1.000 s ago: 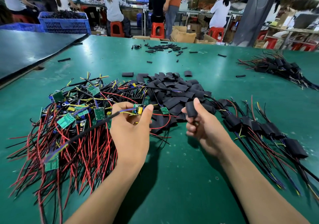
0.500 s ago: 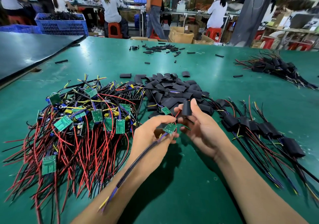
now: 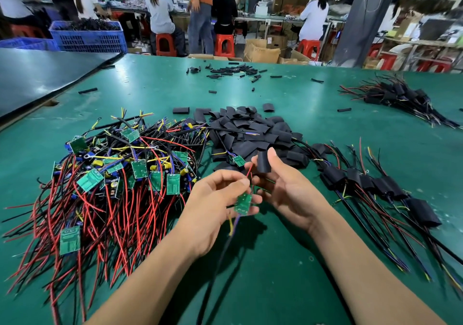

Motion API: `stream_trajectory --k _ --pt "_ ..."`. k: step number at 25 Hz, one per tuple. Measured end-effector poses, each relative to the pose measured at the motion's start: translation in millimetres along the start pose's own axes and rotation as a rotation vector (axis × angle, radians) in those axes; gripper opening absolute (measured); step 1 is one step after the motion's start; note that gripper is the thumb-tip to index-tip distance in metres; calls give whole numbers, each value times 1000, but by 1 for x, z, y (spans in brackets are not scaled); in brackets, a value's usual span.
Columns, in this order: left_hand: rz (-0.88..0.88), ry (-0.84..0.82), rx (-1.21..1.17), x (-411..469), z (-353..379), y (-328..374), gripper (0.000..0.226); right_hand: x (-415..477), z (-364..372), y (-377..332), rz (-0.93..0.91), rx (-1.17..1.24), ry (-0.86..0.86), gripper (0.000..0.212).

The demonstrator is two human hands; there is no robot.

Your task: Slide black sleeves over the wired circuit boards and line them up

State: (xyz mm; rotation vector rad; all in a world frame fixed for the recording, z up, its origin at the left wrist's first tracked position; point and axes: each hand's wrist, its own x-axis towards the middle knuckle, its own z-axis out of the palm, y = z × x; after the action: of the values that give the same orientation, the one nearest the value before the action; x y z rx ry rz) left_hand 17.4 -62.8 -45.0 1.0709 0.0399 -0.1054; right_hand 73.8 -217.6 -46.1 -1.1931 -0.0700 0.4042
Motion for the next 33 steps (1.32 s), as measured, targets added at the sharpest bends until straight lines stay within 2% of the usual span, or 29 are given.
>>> stream_trajectory --k 3,6,12,17,25,27,33 --pt "-3 79 6 1 -2 0 16 2 0 -1 -29 50 124 53" --pt "-43 106 22 4 -4 3 24 3 -4 -6 -68 129 228 46" --pt "-32 132 148 5 -6 1 18 3 -3 -7 -114 251 229 34" --pt "-57 128 80 5 -7 4 15 4 -9 -8 -156 374 318 22" --pt "-114 83 -54 9 -12 6 16 5 -5 -4 -106 443 228 24" --pt "-136 73 -50 11 -12 5 11 5 -3 -4 -95 460 191 26" --pt "-158 48 -36 12 -13 3 19 3 2 -7 -106 498 140 26"
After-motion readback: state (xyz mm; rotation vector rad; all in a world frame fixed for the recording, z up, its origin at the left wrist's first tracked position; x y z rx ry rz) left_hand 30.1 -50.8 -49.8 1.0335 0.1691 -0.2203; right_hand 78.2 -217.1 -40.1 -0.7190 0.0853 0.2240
